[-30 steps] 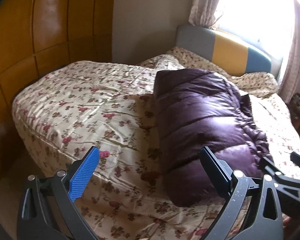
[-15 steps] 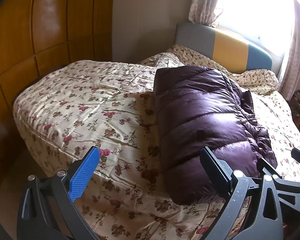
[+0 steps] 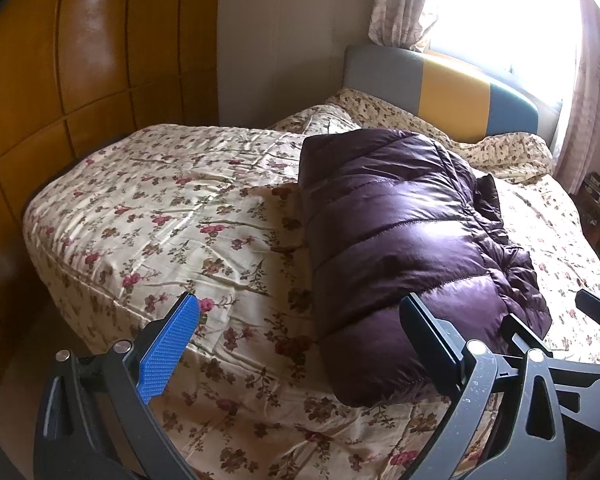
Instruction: Fold large clothes
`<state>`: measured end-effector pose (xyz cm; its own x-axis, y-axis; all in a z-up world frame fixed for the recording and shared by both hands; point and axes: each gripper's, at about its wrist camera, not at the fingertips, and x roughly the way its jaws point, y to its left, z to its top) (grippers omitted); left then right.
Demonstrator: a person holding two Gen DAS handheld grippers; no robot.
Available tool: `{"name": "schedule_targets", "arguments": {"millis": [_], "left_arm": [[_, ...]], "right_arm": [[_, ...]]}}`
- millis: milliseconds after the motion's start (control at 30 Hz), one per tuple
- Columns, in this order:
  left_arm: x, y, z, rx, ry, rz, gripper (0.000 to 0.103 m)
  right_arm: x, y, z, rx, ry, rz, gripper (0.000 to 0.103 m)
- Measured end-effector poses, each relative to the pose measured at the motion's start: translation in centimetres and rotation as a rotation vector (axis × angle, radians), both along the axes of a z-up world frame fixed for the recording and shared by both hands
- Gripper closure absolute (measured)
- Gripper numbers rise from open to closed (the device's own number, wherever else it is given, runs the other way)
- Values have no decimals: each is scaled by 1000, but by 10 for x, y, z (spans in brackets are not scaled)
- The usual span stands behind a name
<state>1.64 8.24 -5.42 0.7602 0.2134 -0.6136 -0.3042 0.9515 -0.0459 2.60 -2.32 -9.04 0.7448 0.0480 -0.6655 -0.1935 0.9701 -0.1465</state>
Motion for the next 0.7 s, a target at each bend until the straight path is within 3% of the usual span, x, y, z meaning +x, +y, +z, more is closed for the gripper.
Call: {"name": "schedule_targets", "arguments": {"millis": [700], "left_arm": [[-4,-11,11,35,-33,-30,4]], "right_arm": [[3,-9,-1,28,7,-18,2]]}}
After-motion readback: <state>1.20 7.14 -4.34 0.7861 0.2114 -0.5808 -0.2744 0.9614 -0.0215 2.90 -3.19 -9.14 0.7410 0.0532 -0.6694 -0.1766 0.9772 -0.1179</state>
